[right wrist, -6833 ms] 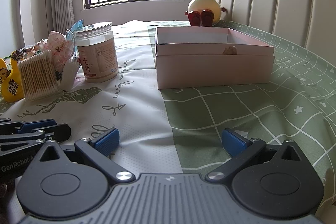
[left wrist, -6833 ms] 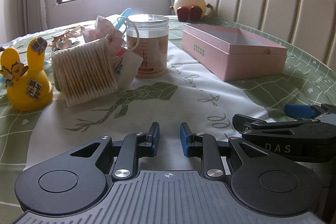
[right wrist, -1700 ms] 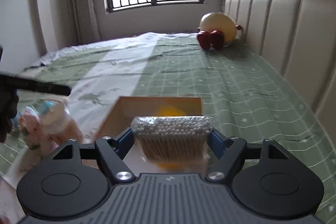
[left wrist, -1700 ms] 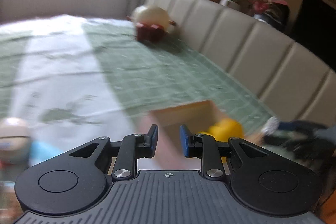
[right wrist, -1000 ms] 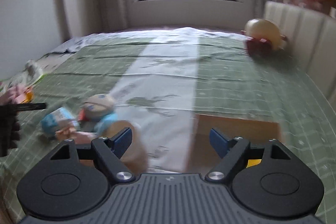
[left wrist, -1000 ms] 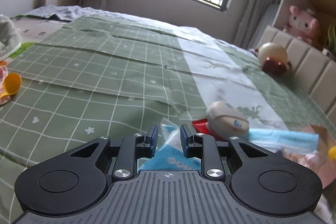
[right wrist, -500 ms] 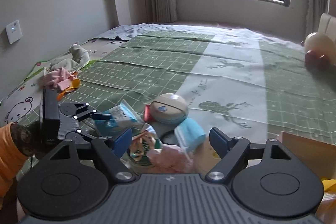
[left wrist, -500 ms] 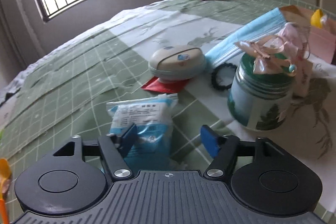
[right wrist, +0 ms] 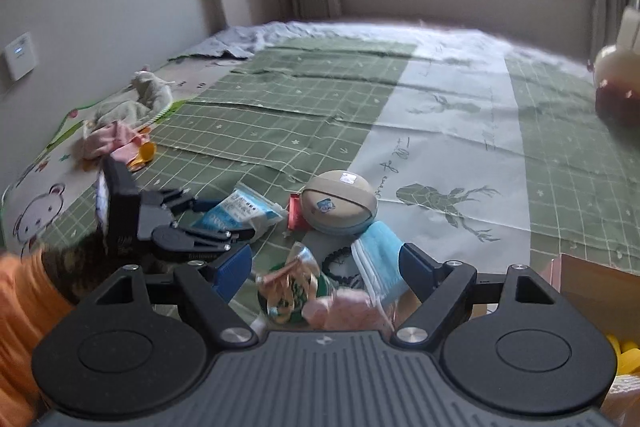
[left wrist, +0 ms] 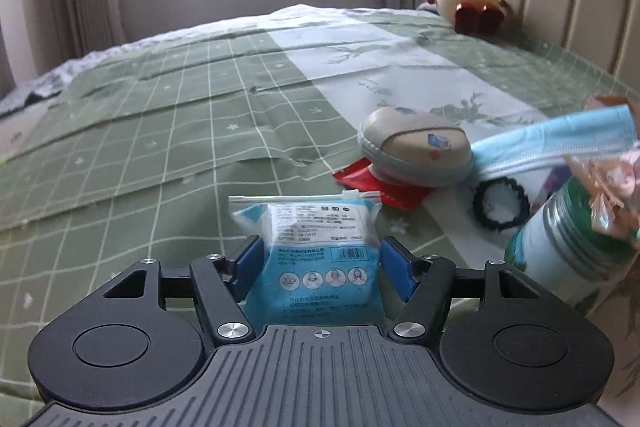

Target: Organize soft objects

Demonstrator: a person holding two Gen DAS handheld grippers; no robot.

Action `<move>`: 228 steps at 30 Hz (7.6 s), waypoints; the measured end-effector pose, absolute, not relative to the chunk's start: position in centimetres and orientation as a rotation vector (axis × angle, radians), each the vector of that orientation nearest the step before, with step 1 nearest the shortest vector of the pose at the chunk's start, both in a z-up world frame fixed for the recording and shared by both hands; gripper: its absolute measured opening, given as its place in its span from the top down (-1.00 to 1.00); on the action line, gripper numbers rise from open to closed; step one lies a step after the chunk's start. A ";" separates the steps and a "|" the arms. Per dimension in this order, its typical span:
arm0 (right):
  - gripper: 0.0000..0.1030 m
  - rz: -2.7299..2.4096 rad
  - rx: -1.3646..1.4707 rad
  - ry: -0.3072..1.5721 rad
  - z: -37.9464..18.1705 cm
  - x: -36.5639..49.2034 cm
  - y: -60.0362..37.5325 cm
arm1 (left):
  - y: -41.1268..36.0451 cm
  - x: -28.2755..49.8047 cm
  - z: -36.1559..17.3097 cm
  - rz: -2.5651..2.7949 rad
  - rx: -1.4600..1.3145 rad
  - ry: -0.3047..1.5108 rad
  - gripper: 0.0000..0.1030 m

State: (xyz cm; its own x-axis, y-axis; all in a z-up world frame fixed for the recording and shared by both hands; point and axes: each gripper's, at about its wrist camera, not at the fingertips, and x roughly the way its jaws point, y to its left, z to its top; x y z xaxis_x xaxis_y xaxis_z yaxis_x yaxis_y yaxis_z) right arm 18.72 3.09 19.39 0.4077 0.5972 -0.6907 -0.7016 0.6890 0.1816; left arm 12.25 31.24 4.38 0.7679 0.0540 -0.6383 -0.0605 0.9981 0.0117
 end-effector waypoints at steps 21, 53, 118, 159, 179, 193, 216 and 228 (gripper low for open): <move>-0.58 0.466 -0.333 1.191 7.9 32.4 24.5 | 32.8 3.6 5.8 0.138 -0.314 0.623 -0.07; -0.98 0.703 -0.266 0.966 20.8 26.6 17.0 | 32.5 3.9 8.8 0.168 -0.377 0.575 -0.07; -0.97 0.481 0.003 0.515 15.2 19.3 -15.7 | 17.6 3.0 9.6 0.037 -0.308 0.458 -0.02; -0.82 0.809 -0.197 0.893 16.3 25.5 4.4 | 27.9 15.1 2.8 -0.207 0.060 0.854 0.03; 0.65 0.816 -0.209 1.190 12.3 21.3 5.1 | 26.1 6.7 8.4 -0.283 -0.270 0.458 0.22; 0.68 0.883 -0.263 0.874 10.4 11.6 -2.6 | 18.4 9.8 7.9 -0.101 0.067 0.554 0.58; 0.70 0.617 -0.403 1.109 9.3 25.9 11.4 | 29.7 -1.5 4.6 0.072 -0.347 0.514 0.68; 0.94 0.688 -0.135 0.723 27.8 21.5 -0.4 | 30.5 0.5 15.8 0.153 -0.286 0.367 0.68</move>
State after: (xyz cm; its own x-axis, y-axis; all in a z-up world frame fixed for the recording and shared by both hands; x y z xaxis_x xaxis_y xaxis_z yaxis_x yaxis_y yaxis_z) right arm 21.47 -0.44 27.77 0.5426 0.5326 -0.6496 -0.6225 0.7742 0.1148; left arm 0.47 30.46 15.78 0.9223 0.0954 -0.3744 -0.1986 0.9483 -0.2476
